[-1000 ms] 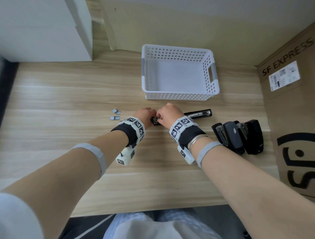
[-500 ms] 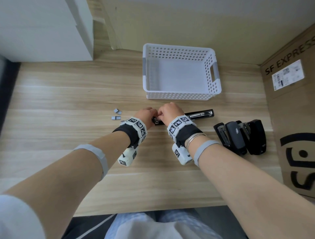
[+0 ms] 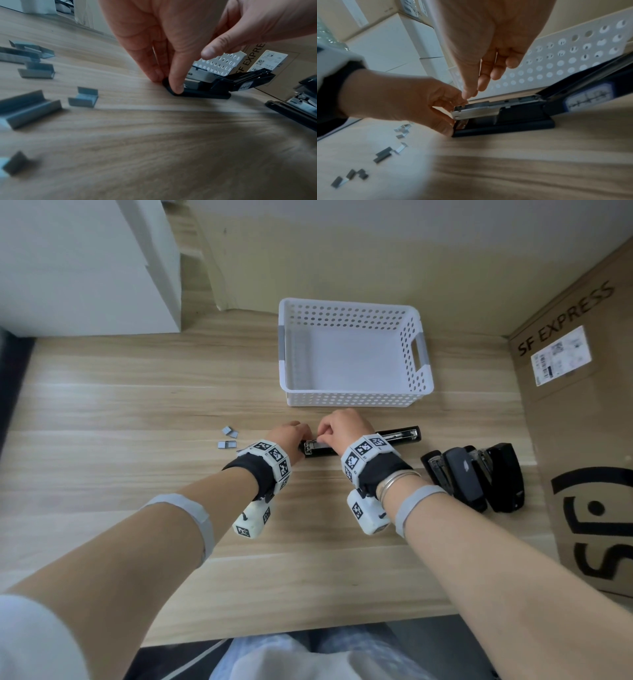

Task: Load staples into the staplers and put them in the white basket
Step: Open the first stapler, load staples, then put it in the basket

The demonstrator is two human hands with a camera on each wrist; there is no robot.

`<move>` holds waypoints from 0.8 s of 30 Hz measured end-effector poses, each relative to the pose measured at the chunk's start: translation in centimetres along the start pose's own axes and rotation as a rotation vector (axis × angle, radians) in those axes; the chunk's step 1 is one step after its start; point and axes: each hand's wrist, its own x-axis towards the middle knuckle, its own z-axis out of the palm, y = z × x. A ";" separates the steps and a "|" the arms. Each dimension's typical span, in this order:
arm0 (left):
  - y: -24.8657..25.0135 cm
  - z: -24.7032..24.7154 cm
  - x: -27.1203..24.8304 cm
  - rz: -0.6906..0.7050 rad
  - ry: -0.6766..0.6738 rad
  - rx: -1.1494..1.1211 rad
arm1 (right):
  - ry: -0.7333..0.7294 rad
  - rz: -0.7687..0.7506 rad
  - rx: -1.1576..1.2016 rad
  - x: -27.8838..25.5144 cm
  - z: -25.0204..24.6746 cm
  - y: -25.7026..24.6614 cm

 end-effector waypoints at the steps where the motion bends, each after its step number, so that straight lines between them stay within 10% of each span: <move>1: 0.0 0.1 0.0 -0.002 0.005 -0.004 | 0.010 -0.013 -0.008 0.0 0.3 -0.2; 24: 0.0 0.0 -0.1 0.000 0.006 -0.021 | 0.028 -0.290 -0.358 0.1 0.9 -1.0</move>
